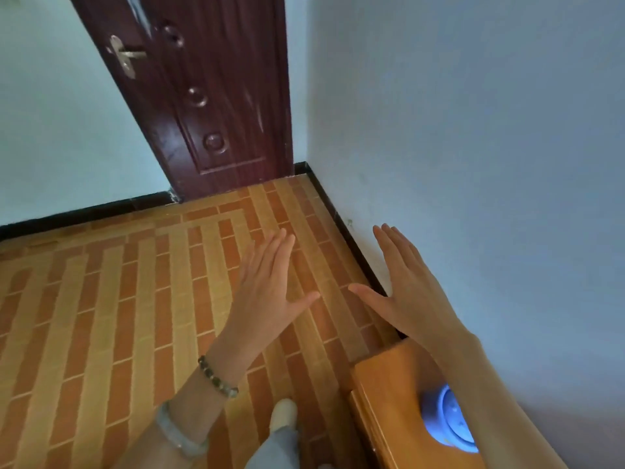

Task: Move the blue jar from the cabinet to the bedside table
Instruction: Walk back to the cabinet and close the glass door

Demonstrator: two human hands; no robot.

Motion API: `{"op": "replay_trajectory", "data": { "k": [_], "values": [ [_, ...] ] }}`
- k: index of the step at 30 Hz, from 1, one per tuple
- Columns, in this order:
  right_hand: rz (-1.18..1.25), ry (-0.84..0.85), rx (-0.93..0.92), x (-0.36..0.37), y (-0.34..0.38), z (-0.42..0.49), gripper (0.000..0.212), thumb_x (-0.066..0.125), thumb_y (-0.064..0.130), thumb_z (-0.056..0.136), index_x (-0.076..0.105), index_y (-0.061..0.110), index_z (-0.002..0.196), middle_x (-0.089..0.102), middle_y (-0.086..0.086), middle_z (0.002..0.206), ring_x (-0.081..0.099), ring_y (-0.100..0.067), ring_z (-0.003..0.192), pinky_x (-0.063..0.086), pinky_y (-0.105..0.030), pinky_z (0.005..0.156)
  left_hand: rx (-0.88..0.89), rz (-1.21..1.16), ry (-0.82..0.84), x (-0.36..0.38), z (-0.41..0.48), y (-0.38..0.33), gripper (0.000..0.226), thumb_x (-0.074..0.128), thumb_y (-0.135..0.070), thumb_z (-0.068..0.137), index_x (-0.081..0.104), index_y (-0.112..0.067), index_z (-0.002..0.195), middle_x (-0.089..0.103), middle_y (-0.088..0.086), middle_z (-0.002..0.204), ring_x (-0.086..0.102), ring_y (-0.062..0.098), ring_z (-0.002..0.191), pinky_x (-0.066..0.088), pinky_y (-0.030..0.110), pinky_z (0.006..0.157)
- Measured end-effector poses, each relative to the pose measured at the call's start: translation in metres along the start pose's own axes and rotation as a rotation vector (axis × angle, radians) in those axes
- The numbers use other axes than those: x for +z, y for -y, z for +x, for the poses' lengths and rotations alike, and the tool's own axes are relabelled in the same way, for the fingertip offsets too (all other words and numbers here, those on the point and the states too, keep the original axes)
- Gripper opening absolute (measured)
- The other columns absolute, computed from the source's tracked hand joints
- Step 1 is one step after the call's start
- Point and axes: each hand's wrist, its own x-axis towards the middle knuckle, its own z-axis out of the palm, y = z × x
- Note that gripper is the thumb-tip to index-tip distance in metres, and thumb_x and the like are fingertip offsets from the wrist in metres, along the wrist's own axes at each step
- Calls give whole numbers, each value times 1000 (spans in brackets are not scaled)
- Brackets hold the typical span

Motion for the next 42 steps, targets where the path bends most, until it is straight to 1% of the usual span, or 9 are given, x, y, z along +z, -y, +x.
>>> {"op": "replay_trajectory", "data": {
  "k": [4, 6, 9, 12, 18, 22, 26, 36, 42],
  "values": [
    [50, 51, -195, 27, 45, 43, 79, 59, 50, 80, 12, 29, 140, 14, 11, 145, 10, -5, 131, 16, -34, 103, -183, 78, -58, -20, -13, 49, 94, 52, -66, 78, 21, -12, 149, 26, 8, 156, 12, 17, 144, 5, 41, 116],
    [48, 90, -248, 45, 67, 66, 82, 60, 52, 78, 19, 23, 143, 20, 4, 149, 15, -12, 135, 20, -39, 105, -266, 108, -78, -29, -20, 75, 94, 55, -64, 78, 21, -13, 149, 23, 6, 157, 7, 13, 144, 2, 39, 116],
    [37, 147, -350, 76, 100, 100, 82, 54, 58, 78, 20, 21, 143, 24, 0, 151, 19, -17, 137, 26, -47, 107, -358, 174, -96, -45, -30, 115, 93, 50, -66, 77, 25, -11, 147, 29, 7, 154, 18, 20, 144, 3, 41, 116],
    [54, 161, -433, 106, 141, 133, 83, 55, 56, 79, 17, 21, 143, 22, 0, 151, 13, -12, 137, 21, -39, 106, -431, 210, -116, -60, -35, 159, 93, 50, -66, 79, 22, -10, 148, 28, 5, 155, 15, 18, 145, -1, 40, 117],
    [72, 213, -558, 170, 234, 200, 85, 58, 51, 80, 12, 20, 144, 16, -1, 153, 12, -18, 139, 9, -31, 103, -537, 274, -131, -98, -31, 268, 92, 37, -69, 78, 33, -5, 143, 38, 9, 149, 24, 20, 142, -9, 33, 117],
    [107, 245, -633, 207, 299, 244, 84, 58, 51, 79, 17, 16, 144, 21, -4, 151, 17, -19, 138, 17, -34, 106, -585, 341, -169, -128, -31, 338, 90, 49, -65, 77, 33, -5, 142, 38, 12, 149, 26, 24, 141, 3, 41, 118],
    [158, 278, -731, 237, 359, 282, 85, 55, 54, 81, 11, 20, 145, 13, 0, 153, 8, -13, 139, 11, -29, 105, -659, 394, -215, -153, -33, 393, 95, 68, -56, 73, 32, -3, 144, 36, 13, 150, 26, 26, 142, 11, 48, 117],
    [266, 385, -964, 295, 463, 364, 88, 55, 58, 78, 15, 18, 145, 19, -4, 152, 17, -20, 138, 25, -41, 104, -888, 470, -282, -184, -36, 486, 91, 48, -65, 77, 29, -7, 145, 36, 12, 150, 26, 25, 142, 19, 53, 115],
    [321, 444, -1158, 341, 529, 432, 89, 49, 60, 78, 11, 17, 146, 12, -2, 153, 9, -14, 138, 16, -33, 107, -1067, 566, -348, -203, -20, 552, 92, 50, -64, 78, 31, -5, 146, 32, 12, 152, 19, 22, 144, 9, 47, 118]
  ]
}}
